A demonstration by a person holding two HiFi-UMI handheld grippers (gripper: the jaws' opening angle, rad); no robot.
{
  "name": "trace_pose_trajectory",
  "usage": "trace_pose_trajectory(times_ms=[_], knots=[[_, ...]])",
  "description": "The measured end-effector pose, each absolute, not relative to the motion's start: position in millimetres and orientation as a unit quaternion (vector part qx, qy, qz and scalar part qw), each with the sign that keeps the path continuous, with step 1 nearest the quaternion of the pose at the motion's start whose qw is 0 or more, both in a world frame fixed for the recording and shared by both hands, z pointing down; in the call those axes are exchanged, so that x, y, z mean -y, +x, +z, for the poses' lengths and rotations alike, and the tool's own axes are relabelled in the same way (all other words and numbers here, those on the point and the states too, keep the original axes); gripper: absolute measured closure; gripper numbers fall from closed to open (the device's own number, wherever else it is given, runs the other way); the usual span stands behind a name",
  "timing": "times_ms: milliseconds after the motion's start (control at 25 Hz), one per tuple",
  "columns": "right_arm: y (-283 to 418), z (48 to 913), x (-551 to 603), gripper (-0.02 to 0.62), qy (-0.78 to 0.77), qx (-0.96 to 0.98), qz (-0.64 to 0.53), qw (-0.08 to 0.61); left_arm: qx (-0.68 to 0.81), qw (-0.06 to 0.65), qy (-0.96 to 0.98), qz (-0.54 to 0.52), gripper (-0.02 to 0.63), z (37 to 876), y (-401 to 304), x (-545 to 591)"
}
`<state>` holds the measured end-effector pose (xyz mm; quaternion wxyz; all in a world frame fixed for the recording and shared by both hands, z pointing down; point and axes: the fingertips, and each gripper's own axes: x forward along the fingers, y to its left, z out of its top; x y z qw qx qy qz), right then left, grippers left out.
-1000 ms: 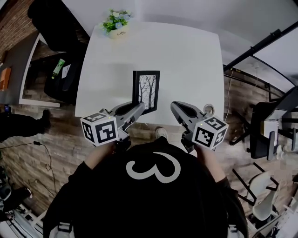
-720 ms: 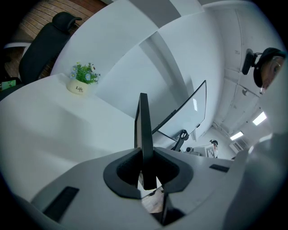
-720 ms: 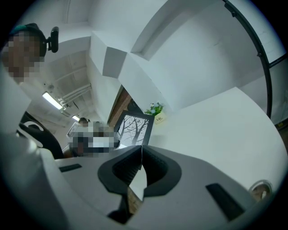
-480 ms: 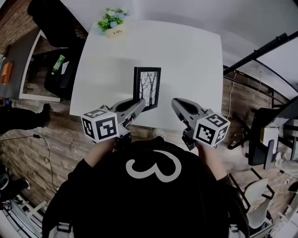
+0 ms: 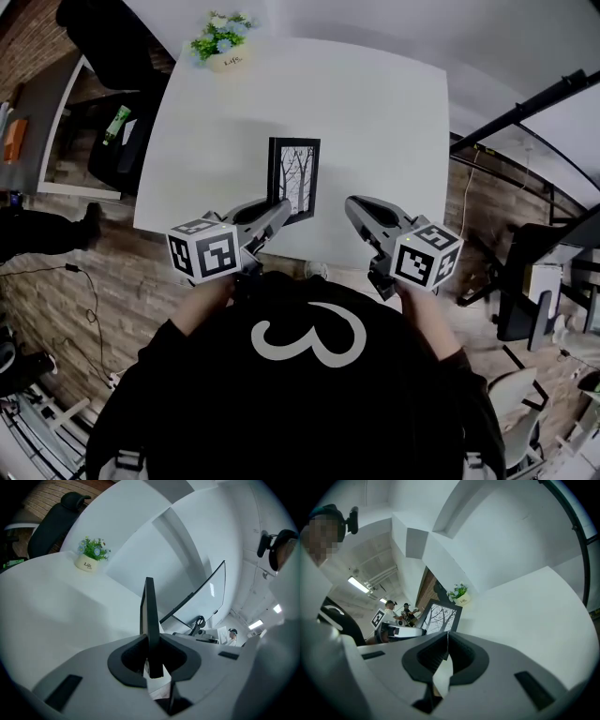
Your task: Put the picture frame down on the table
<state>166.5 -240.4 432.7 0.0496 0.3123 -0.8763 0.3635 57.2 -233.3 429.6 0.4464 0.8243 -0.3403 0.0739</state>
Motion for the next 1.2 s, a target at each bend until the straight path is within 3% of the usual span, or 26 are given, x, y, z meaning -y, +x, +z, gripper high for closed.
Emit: trace_pose_trajectory(times_ms=[1200], knots=[[165, 467, 241, 0.571, 0.295, 0.867, 0.395, 0.068, 0.324, 0.513, 0.789, 0.100, 0.538, 492, 52, 236]])
